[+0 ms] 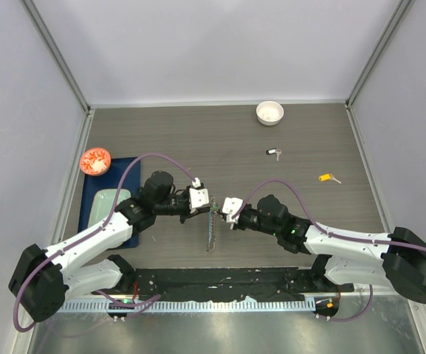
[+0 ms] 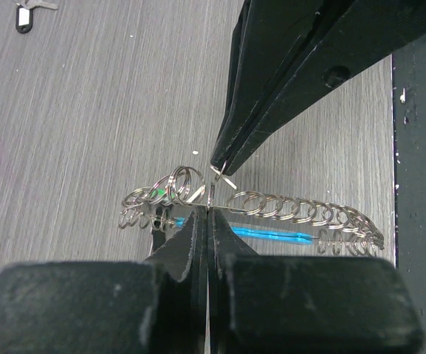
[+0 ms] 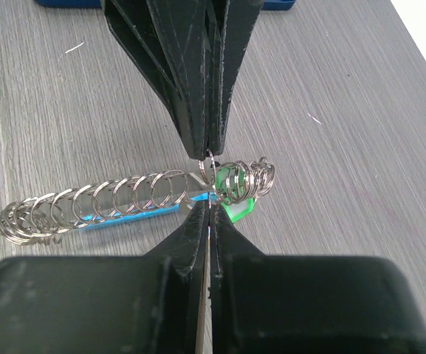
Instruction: Put the keys on the keyring
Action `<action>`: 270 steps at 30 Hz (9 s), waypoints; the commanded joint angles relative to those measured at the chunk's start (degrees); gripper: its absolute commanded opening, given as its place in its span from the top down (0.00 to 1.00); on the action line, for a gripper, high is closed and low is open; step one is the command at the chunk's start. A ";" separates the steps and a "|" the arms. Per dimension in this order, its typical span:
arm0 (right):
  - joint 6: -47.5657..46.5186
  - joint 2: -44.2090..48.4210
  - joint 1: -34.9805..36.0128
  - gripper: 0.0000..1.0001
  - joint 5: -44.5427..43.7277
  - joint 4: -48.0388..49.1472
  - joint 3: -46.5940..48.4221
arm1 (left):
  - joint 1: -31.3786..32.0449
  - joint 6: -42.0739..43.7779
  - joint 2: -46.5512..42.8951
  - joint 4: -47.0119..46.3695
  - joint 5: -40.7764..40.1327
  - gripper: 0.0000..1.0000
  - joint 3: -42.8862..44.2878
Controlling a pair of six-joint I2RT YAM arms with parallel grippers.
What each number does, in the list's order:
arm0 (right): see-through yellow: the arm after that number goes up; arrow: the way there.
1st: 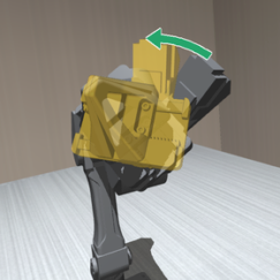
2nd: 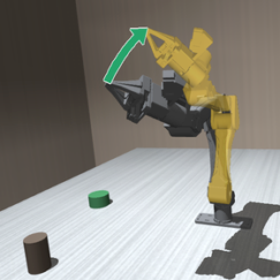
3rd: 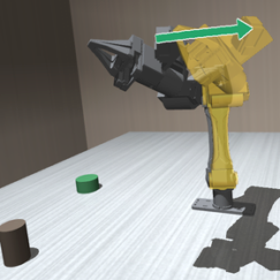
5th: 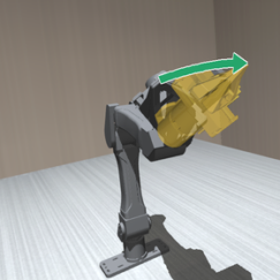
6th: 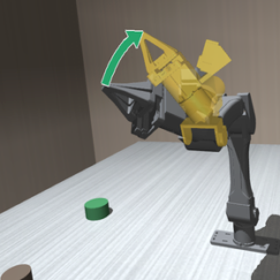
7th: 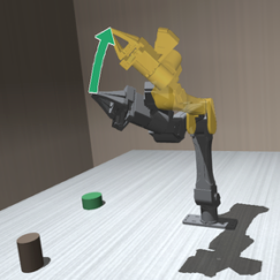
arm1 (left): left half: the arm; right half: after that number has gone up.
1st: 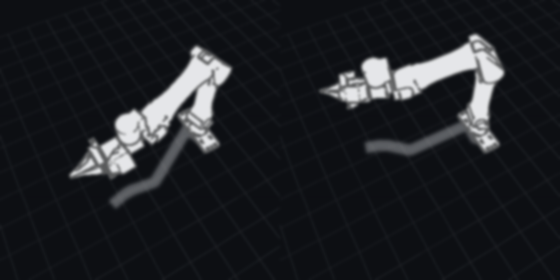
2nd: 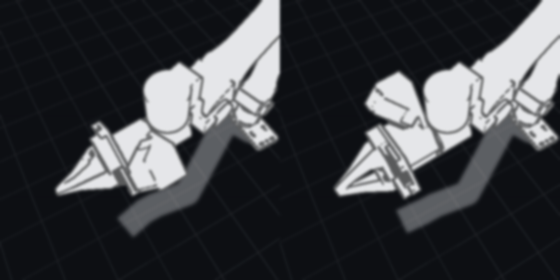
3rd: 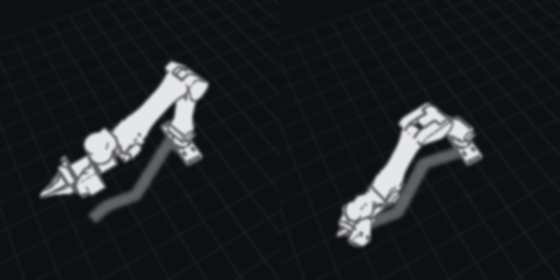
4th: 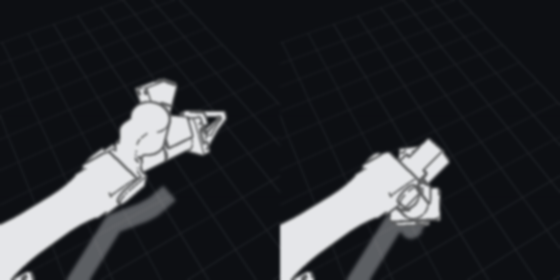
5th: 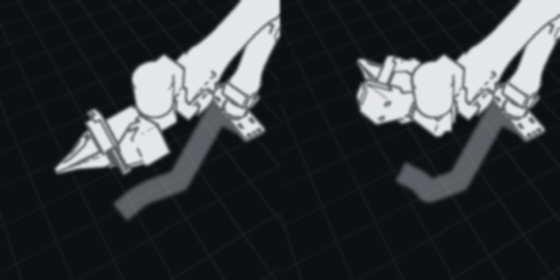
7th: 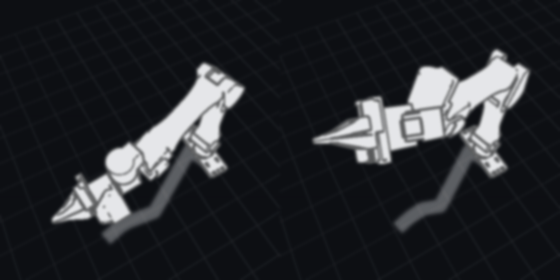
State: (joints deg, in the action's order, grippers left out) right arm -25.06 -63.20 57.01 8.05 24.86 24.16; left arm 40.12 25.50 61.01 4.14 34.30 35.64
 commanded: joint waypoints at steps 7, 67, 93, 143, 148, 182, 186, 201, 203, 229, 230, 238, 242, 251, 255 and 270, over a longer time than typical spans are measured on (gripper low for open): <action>2.56 0.71 0.29 0.99 -0.67 0.97 2.21 | 0.22 -0.18 -0.90 -3.26 0.76 1.00 0.84; 9.85 2.73 -1.47 0.99 1.44 4.75 1.33 | 0.49 0.96 -1.69 -3.18 0.41 1.00 0.49; 11.70 0.36 -3.31 0.99 3.64 3.35 2.64 | 0.58 0.96 -1.51 -3.18 0.76 1.00 0.57; 12.84 0.09 -3.75 0.99 5.57 4.32 2.64 | 0.93 0.96 -1.42 -2.91 1.29 1.00 0.84; 13.10 -0.34 -3.75 0.99 5.13 4.32 2.91 | 1.01 1.05 -1.34 -2.82 1.55 1.00 0.75; 10.21 0.71 -3.75 0.99 8.91 5.55 1.94 | 2.24 2.80 0.51 1.57 6.56 1.00 2.95; 10.03 1.41 -3.75 0.99 8.03 5.37 1.68 | 2.24 2.98 0.60 1.92 6.48 1.00 3.12; 9.24 3.08 -3.66 0.99 8.91 4.41 2.03 | 3.91 2.63 2.09 5.87 2.35 1.00 5.67; 9.24 2.91 -3.58 0.99 9.08 4.06 2.38 | 4.44 2.63 2.27 6.75 1.82 1.00 6.11; 11.43 5.18 -1.47 0.88 5.40 -5.69 6.95 | 6.64 -6.15 0.07 -0.45 -4.15 1.00 3.03; 12.39 5.89 -1.47 0.87 5.04 -7.36 6.95 | 6.64 -7.81 -0.19 -0.45 -4.94 1.00 3.03; 15.91 13.62 -1.55 0.69 1.71 -12.20 4.93 | 6.64 -17.14 -3.97 -14.05 -9.52 1.00 -3.81; 17.15 15.12 -1.64 0.65 0.73 -12.91 3.44 | 6.55 -19.08 -4.94 -23.81 -10.40 1.00 -10.48; 15.04 14.34 -1.56 0.66 2.49 -12.91 1.33 | 6.55 -20.22 -7.57 -34.11 -10.66 1.00 -16.48; 14.16 12.05 -1.64 0.69 2.84 -10.36 0.53 | 6.64 -20.57 -8.02 -35.95 -9.87 1.00 -16.65; 13.37 8.53 -2.43 0.73 2.32 -4.82 -0.70 | 6.64 -20.66 -6.79 -37.81 -7.94 1.00 -15.95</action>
State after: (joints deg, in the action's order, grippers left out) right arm -10.87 -53.98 54.85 10.37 15.29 23.53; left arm 46.50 4.75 54.63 -27.64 25.12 18.63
